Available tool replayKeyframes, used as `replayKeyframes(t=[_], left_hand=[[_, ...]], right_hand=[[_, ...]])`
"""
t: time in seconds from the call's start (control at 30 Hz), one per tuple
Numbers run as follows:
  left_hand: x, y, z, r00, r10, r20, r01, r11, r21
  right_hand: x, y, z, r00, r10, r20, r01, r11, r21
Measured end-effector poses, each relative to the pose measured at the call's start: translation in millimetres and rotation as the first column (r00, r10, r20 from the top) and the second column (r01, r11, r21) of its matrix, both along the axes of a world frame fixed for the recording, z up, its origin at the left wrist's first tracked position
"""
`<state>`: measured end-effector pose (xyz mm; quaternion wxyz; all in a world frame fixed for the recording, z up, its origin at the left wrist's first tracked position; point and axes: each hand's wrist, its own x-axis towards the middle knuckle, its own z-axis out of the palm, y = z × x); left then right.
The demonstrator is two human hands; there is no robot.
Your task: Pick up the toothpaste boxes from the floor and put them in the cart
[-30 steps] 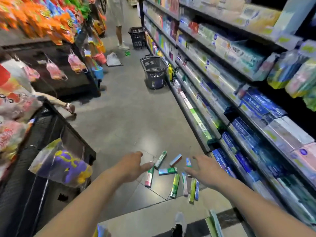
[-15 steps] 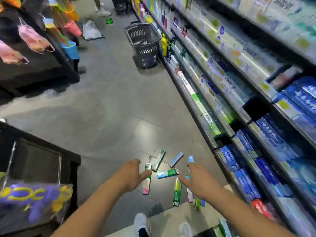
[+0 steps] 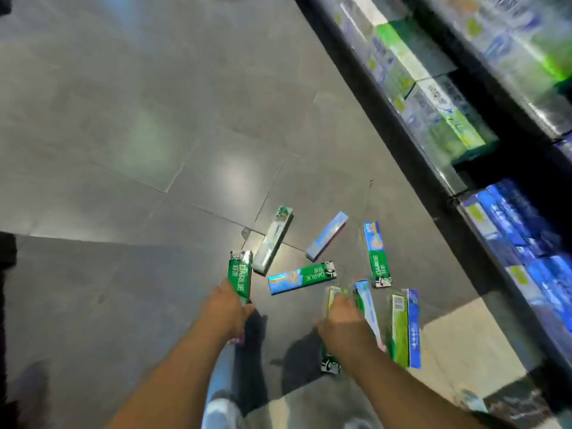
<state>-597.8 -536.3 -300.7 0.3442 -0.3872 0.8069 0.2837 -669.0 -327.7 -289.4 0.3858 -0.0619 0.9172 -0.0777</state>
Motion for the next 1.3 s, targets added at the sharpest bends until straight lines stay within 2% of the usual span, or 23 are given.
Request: replayKeyframes(t=[0.1,0.33,0.47,0.53,0.67,0.77,0.87,1.03,1.2,1.3], left_hand=[[-4,2,-67,0.989,0.144,0.024,-0.144,0.989,-0.025],[-2,0,-148,0.978,0.206,0.029,-0.201,0.972,-0.122],[-10,-5,-155,0.989,0.134,0.057,-0.121,0.973,-0.194],[-12,-6,-149,0.988,0.142,0.055,-0.129,0.973,-0.192],[-7,-13,-116,0.979,0.193,0.061,-0.181,0.97,-0.163],[-6,-17,-57,0.975,0.219,0.043,-0.212,0.969,-0.129],[-15,-17,35,0.979,0.203,0.027,-0.2,0.976,-0.091],[-44,-15,239,0.991,0.129,-0.041,-0.129,0.992,0.001],[-60,-8,451,0.984,-0.031,-0.175,0.016,0.996,-0.083],[-62,0,559,0.968,-0.111,-0.226,0.086,0.99,-0.116]], right_hand=[[9,3,-65,0.998,0.06,-0.028,-0.058,0.995,0.082],[14,12,-145,0.976,-0.215,-0.025,0.216,0.969,0.12],[20,20,-158,0.931,-0.36,-0.057,0.362,0.932,0.028],[19,18,-152,0.94,-0.327,-0.094,0.33,0.944,0.016],[8,9,-115,0.96,-0.279,-0.037,0.281,0.957,0.067],[0,4,-60,0.979,-0.202,-0.04,0.204,0.978,0.051],[-15,-3,31,0.983,-0.182,-0.005,0.183,0.982,0.039],[-39,-8,227,0.992,-0.08,-0.098,0.073,0.995,-0.075],[-55,-1,435,0.988,-0.025,-0.151,0.001,0.988,-0.154],[-58,11,538,0.983,-0.001,-0.183,-0.041,0.972,-0.231]])
